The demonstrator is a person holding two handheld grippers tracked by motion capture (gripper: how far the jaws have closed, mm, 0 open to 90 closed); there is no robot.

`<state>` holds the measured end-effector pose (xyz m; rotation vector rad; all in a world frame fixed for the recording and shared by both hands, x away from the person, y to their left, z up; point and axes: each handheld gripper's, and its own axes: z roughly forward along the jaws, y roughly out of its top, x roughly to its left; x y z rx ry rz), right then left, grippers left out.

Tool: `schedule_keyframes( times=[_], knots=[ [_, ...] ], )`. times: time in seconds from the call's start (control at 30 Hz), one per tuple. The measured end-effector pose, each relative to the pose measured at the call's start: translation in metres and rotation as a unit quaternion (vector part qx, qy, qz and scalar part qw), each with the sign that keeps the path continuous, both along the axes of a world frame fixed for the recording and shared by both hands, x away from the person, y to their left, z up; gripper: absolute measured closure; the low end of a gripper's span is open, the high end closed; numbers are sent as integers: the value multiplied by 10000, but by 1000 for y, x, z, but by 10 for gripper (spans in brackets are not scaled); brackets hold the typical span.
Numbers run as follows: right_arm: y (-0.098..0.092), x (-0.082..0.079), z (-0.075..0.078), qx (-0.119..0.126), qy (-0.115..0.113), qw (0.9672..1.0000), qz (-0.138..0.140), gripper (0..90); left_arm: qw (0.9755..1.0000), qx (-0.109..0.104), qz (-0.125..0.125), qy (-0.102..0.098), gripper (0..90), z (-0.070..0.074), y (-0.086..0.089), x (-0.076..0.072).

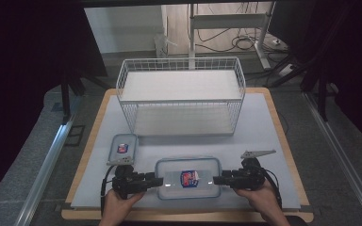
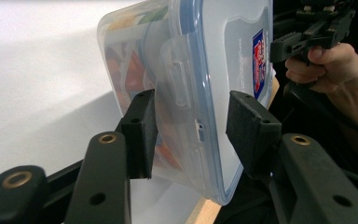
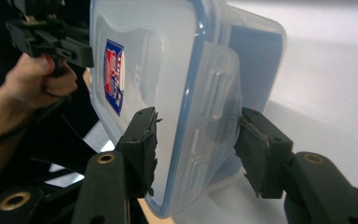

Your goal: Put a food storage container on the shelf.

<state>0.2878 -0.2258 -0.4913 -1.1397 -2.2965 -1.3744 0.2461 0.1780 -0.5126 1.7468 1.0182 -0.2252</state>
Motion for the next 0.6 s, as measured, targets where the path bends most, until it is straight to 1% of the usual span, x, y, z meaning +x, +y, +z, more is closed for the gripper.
schedule_keyframes(
  times=[0.13, 0.2, 0.23, 0.3, 0.4, 0.5, 0.6],
  knots=[
    [-4, 1, -3, 218, 223, 9995, -91, 526, 9999, -66, 79, 73, 543, 0, -1, 1],
    [-5, 1, -3, 271, 271, 9992, -128, 534, 9999, -78, 96, 54, 545, 0, -1, 1],
    [-5, 1, -3, 275, 262, 9992, -134, 535, 9999, -40, 119, 23, 546, 1, -1, 1],
    [-4, 0, -2, 247, 167, 9994, -150, 535, 9999, 22, 139, 13, 544, 3, -2, 3],
    [-2, 0, 3, 223, 20, 9996, -189, 535, 9999, 24, 153, -22, 542, 6, -2, 6],
    [-3, 2, 9, 276, -82, 9994, -213, 535, 9997, 14, 160, -167, 542, 16, -1, 10],
    [-3, 4, 16, 342, -179, 9990, -230, 535, 9995, 24, 168, -261, 542, 26, -1, 13]
  ],
)
